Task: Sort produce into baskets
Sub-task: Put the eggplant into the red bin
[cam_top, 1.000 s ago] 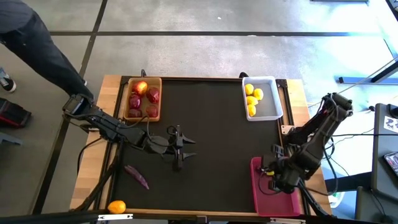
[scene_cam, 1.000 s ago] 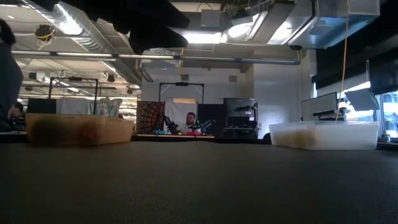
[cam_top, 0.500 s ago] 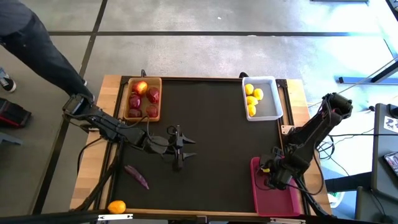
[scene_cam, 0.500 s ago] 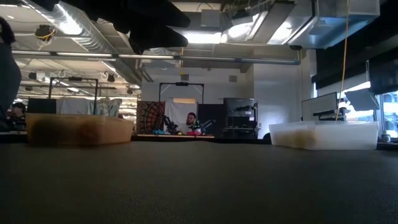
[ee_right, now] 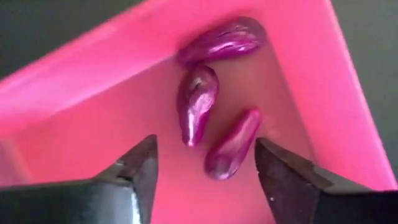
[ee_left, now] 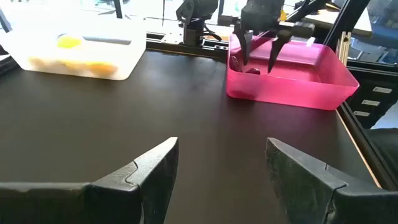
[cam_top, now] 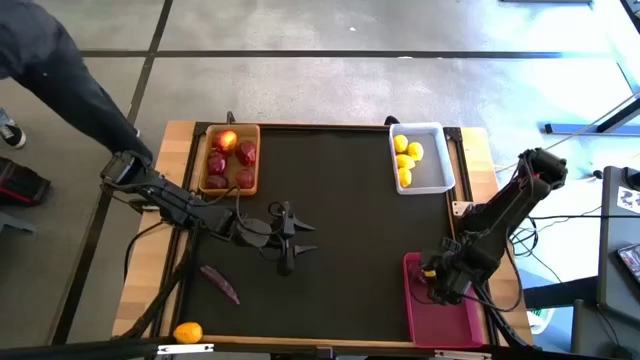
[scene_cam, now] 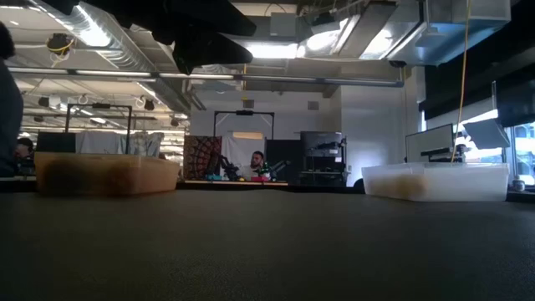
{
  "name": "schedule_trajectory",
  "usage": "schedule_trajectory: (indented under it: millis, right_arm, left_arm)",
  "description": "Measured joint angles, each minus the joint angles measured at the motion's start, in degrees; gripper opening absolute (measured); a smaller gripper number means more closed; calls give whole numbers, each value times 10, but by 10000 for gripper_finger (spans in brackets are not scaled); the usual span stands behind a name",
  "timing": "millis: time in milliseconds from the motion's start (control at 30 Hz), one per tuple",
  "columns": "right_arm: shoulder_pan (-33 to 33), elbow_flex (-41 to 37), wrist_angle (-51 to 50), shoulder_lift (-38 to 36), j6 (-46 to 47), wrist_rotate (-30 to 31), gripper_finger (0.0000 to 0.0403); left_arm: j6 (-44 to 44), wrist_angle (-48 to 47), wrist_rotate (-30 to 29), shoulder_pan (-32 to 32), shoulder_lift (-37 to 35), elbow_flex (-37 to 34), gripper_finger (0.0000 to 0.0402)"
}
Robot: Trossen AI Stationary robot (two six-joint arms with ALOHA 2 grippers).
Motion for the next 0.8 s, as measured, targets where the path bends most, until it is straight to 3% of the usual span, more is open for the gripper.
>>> schedule_trajectory:
  millis: [133, 267, 433, 567, 800]
  right_arm:
    - [1, 44, -34, -22, -2, 17, 238]
    - [2, 94, -44, -43, -50, 115, 241]
    - [1, 138, -23, -50, -157, 267, 241]
    - [0, 148, -10, -50, -232, 350, 241]
    - [-31, 147, -9, -50, -281, 368, 241]
  left_arm:
    - [-2, -6, 29, 0, -5, 0, 235]
    - [-8, -24, 50, -6, -22, 0, 235]
    - [-45, -161, 51, -22, -52, 32, 235]
    - [-91, -296, 60, -43, -66, 69, 235]
    - [-196, -461, 108, -101, -67, 109, 235]
